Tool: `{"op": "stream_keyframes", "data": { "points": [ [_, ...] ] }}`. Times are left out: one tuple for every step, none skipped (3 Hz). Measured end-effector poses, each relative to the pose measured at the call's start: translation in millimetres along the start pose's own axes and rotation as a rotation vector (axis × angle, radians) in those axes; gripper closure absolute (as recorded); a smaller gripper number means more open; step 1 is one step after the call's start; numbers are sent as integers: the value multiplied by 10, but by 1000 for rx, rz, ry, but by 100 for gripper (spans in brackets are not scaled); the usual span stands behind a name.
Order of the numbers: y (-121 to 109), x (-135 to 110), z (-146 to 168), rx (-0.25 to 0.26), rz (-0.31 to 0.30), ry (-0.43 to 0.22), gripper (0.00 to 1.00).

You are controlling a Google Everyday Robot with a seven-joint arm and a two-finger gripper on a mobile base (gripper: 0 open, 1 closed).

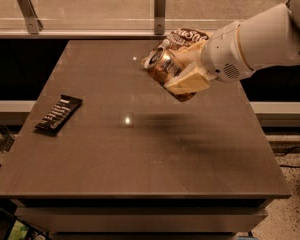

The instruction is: Place orange can upright

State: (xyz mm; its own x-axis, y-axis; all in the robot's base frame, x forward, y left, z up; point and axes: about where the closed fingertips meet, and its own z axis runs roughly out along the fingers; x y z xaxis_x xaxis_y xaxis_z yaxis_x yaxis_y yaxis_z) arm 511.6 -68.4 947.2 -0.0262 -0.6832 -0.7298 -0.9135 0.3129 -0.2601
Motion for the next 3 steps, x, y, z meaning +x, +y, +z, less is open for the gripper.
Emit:
{"op": "stream_keyframes", "data": {
  "points": [
    [75, -97, 129, -1, 37, -38, 100],
    [176, -167, 299, -7, 55, -96, 100],
    [264, -208, 439, -2, 64, -182, 100]
  ]
}}
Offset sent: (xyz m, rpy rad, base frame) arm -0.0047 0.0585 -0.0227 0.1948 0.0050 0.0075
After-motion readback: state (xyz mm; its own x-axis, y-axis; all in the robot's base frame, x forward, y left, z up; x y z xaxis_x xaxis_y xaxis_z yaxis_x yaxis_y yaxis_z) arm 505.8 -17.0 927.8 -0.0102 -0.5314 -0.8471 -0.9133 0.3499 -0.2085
